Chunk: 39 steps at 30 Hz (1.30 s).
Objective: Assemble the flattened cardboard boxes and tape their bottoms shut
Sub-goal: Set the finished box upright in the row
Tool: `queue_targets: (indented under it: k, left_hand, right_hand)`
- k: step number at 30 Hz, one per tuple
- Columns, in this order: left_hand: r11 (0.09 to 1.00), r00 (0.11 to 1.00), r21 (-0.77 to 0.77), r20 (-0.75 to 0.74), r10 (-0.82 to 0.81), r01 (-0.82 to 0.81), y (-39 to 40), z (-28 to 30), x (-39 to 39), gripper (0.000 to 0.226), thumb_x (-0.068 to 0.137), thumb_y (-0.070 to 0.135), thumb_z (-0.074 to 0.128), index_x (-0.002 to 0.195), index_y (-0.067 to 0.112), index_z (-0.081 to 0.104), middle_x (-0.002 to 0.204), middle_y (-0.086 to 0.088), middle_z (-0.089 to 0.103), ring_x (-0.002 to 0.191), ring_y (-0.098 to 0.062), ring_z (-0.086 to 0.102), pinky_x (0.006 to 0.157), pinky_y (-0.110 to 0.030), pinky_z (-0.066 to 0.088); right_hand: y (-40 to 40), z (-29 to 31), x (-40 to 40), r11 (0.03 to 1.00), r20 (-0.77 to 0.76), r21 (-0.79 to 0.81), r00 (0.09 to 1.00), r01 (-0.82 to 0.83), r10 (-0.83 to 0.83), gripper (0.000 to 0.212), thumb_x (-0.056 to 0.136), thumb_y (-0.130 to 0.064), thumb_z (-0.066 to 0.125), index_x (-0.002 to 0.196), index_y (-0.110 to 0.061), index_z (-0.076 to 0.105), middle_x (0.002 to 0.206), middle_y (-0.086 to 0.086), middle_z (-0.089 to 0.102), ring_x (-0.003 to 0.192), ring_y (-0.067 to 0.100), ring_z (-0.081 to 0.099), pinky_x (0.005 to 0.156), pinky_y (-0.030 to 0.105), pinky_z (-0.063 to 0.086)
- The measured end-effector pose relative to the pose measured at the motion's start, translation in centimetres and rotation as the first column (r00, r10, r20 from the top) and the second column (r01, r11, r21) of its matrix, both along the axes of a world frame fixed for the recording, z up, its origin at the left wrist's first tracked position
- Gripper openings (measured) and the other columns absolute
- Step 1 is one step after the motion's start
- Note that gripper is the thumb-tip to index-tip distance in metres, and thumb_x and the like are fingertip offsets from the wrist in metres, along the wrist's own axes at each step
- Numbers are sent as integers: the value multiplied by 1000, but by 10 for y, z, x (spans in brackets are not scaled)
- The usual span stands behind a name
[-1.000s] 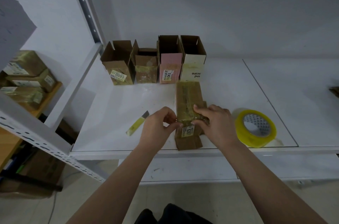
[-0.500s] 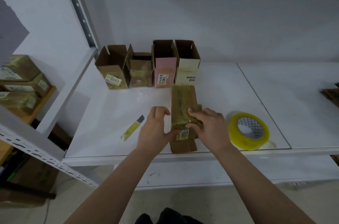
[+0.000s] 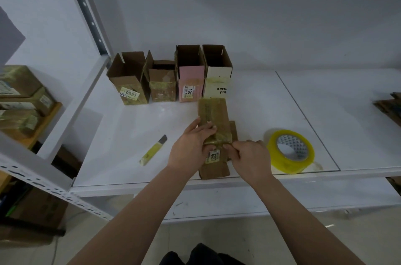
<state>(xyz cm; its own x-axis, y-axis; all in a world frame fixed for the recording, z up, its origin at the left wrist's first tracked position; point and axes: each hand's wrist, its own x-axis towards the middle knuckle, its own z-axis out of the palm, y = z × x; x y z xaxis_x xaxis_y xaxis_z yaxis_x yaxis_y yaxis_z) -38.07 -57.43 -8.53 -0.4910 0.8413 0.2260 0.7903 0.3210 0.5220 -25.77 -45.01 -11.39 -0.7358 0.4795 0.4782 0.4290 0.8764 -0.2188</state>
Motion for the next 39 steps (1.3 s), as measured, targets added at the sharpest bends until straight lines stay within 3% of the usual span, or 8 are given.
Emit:
queue_targets:
  k: [4, 10, 16, 19, 23, 29, 35, 39]
  left_hand:
    - [999, 999, -26, -5, 42, -42, 0, 3, 4, 49, 92, 22, 63, 139, 24, 51, 146, 13, 45, 146, -9, 20, 112, -32, 36]
    - [999, 999, -34, 33, 38, -37, 2, 4, 2, 49, 91, 22, 64, 139, 24, 52, 147, 13, 45, 147, -9, 18, 115, -31, 31]
    - [999, 997, -22, 68, 43, -42, 1, 6, 4, 49, 90, 20, 65, 138, 22, 53, 146, 11, 46, 147, -10, 19, 115, -32, 31]
    - [999, 997, -22, 74, 36, -34, 1, 7, 4, 49, 90, 18, 65, 138, 21, 53, 147, 9, 46, 147, -12, 19, 115, -28, 26]
    - [999, 995, -45, 98, 27, -22, 2, 10, 3, 50, 90, 16, 66, 138, 21, 53, 147, 8, 45, 147, -13, 18, 116, -24, 20]
    - [996, 996, -92, 85, 25, -17, 3, 12, 3, 50, 91, 15, 65, 138, 21, 52, 148, 9, 43, 148, -13, 14, 115, -20, 15]
    - [996, 992, -89, 122, 18, -7, 3, 13, 1, 49, 89, 13, 66, 137, 19, 54, 148, 7, 44, 148, -13, 14, 117, -25, 19]
    - [994, 995, -105, 87, 48, -38, 3, 14, 3, 47, 90, 15, 65, 136, 19, 54, 148, 7, 44, 148, -12, 15, 116, -27, 22]
  right_hand:
    - [0, 1, 6, 997, -8, 62, 999, -45, 46, 43, 86, -36, 53, 48, -18, 52, 39, 2, 46, 36, 25, 44, 53, 27, 38]
    - [23, 0, 20, 974, -10, -202, 994, -108, 108, 60, 96, -48, 26, 64, -18, 66, 51, 0, 61, 53, 24, 60, 68, 38, 47]
    - [28, 7, 25, 951, -118, -247, 980, -187, 162, 42, 82, -64, 53, 64, -26, 61, 52, -20, 52, 47, -5, 43, 59, 27, 41]
    - [33, 8, 19, 960, -82, -207, 981, -190, 176, 38, 77, -62, 57, 74, -26, 69, 62, -16, 65, 50, 2, 51, 65, 31, 49]
    - [46, 15, 8, 971, -19, -134, 980, -198, 197, 25, 75, -49, 64, 67, -27, 72, 62, -11, 68, 54, 11, 55, 71, 38, 45]
    - [58, 29, -12, 974, 116, -220, 991, -43, 70, 36, 58, -50, 84, 70, -18, 71, 69, -3, 69, 69, 19, 61, 82, 33, 33]
    - [63, 24, -5, 926, 76, -378, 997, 7, 24, 59, 54, -75, 63, 68, -18, 72, 66, -6, 68, 66, 17, 64, 80, 38, 47]
    - [61, 29, -10, 924, 146, -382, 987, -2, 63, 43, 66, -56, 78, 83, -18, 74, 77, -3, 72, 73, 18, 66, 78, 35, 49]
